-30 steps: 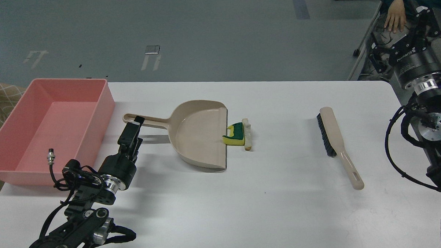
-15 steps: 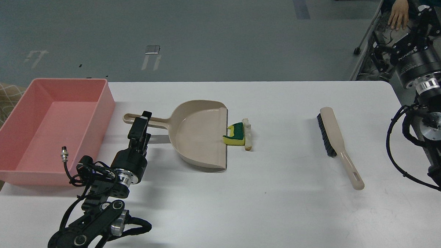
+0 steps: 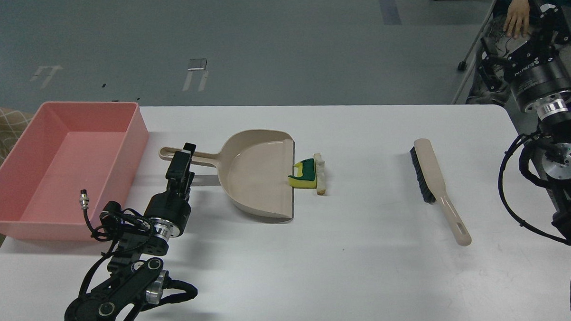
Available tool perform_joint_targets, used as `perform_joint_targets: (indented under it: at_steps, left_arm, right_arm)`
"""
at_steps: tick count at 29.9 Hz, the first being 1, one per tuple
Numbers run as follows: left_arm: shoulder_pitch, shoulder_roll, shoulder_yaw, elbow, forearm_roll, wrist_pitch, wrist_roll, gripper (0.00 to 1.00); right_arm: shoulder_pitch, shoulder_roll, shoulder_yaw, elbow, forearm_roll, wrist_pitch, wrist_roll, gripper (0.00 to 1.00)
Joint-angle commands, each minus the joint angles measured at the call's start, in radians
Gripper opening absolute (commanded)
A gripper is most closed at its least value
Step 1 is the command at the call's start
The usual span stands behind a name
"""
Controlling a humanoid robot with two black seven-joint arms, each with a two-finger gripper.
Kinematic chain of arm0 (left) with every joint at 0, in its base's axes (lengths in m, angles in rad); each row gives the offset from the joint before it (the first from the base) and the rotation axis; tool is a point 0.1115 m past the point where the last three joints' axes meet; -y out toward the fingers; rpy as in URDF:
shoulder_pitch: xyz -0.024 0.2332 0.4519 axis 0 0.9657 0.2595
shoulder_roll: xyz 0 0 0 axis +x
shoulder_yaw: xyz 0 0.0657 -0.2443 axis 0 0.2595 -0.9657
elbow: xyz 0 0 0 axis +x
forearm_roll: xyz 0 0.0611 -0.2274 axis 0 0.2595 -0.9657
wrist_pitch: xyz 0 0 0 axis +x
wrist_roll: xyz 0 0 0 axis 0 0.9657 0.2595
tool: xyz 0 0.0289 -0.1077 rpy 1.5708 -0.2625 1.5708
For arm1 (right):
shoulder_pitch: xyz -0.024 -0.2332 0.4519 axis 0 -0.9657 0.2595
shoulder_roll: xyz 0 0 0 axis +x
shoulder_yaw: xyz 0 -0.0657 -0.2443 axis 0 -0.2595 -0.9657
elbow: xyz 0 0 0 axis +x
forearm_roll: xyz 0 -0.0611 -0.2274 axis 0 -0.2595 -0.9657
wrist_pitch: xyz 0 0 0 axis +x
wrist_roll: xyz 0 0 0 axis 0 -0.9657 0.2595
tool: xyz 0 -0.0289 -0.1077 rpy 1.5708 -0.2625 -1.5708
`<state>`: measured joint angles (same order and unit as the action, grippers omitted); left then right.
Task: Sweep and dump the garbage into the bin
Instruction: 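Lower the left gripper onto the dustpan handle and grasp it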
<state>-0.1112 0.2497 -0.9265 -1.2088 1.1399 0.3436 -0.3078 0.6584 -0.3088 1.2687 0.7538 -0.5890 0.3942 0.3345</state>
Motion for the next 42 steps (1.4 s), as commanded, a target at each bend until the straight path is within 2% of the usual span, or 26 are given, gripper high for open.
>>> perform_joint_targets:
  at_steps: [1, 7, 42]
  left_arm:
    - [-0.005, -0.001, 0.0, 0.006, 0.0, 0.0, -0.005, 0.98]
    - [-0.016, -0.004, 0.0, 0.045, -0.002, -0.002, -0.025, 0.98]
    - [-0.125, -0.035, 0.018, 0.233, -0.026, -0.008, -0.033, 0.96]
  right_arm:
    - [0.0, 0.0, -0.002, -0.001, 0.0, 0.0, 0.0, 1.0]
    - [0.003, 0.0, 0.0, 0.001, 0.0, 0.0, 0.0, 1.0]
    - [0.0, 0.008, -0.002, 0.001, 0.001, 0.0, 0.0, 1.0]
